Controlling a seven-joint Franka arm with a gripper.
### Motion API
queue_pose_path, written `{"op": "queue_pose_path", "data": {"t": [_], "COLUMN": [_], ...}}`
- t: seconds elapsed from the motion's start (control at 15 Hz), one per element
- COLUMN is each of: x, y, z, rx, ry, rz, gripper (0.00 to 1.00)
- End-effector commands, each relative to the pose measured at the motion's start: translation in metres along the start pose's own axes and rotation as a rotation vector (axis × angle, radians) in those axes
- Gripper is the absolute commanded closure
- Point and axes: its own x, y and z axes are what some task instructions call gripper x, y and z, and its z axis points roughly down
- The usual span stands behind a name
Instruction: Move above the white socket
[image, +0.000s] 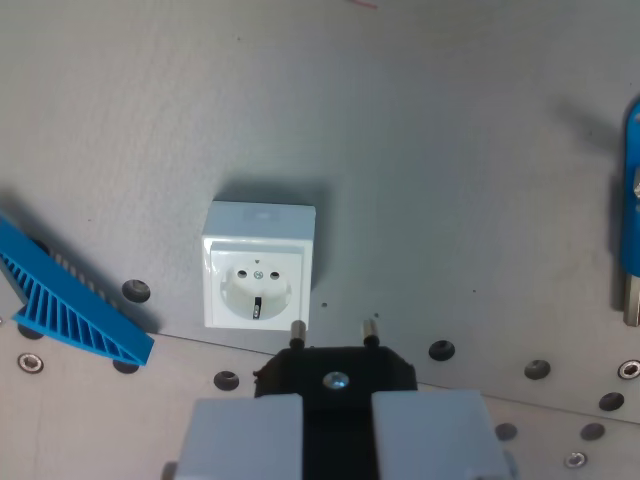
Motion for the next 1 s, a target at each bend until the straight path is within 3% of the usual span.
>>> {"op": "queue_pose_path", "data": {"t": [0.07,1.0], "x": [0.0000,-0.0041], "y": [0.0000,-0.0023], "z": [0.0000,0.0078], "rx": [0.000,-0.002], "ry": [0.001,0.018], "rz": [0.000,0.007], "gripper": [1.00,1.00]}}
